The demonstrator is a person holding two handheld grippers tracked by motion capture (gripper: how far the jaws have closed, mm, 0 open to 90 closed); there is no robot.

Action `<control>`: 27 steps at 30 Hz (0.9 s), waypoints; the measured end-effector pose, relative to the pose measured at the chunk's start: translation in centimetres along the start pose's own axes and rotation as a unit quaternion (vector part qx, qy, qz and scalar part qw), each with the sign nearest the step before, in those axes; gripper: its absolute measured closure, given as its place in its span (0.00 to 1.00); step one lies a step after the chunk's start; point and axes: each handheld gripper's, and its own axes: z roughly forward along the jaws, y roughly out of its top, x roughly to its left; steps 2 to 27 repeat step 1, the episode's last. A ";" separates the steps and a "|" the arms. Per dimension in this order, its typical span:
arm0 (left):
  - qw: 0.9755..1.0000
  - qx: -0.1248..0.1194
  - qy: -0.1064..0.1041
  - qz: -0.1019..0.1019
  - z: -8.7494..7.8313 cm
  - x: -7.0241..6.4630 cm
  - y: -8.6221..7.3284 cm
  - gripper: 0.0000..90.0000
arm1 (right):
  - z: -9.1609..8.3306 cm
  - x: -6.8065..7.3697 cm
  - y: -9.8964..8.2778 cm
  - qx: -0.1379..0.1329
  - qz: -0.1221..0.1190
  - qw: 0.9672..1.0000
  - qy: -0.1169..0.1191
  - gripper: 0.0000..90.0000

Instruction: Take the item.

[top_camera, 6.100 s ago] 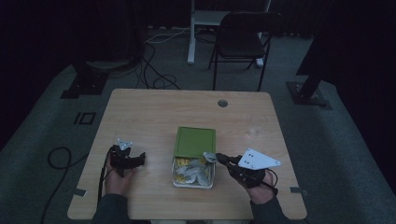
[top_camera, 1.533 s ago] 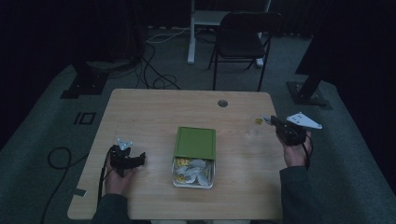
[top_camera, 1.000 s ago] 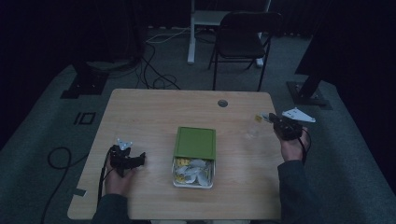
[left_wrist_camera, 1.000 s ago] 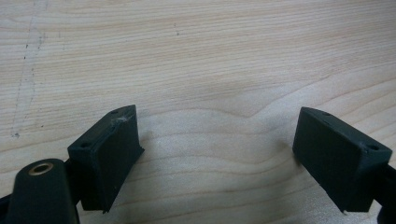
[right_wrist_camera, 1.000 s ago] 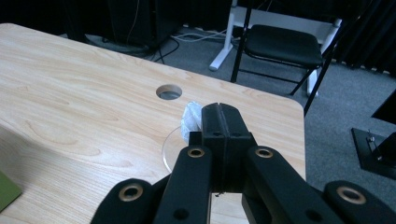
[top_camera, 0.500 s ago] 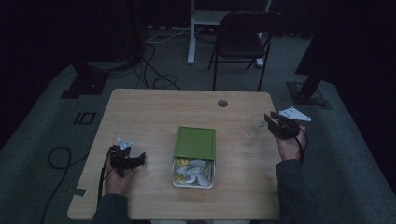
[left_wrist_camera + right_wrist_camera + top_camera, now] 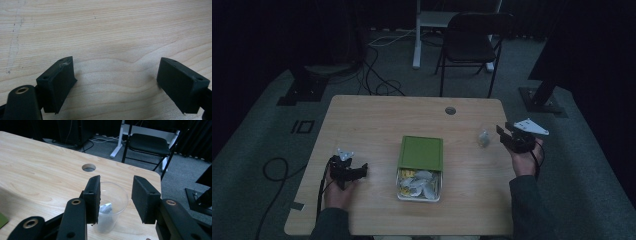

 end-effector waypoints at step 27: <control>1.000 0.000 0.000 0.000 0.0 0.0 0.0 0.17 | 0.0 0.0 -0.1 0.000 -0.001 1.000 0.001 0.65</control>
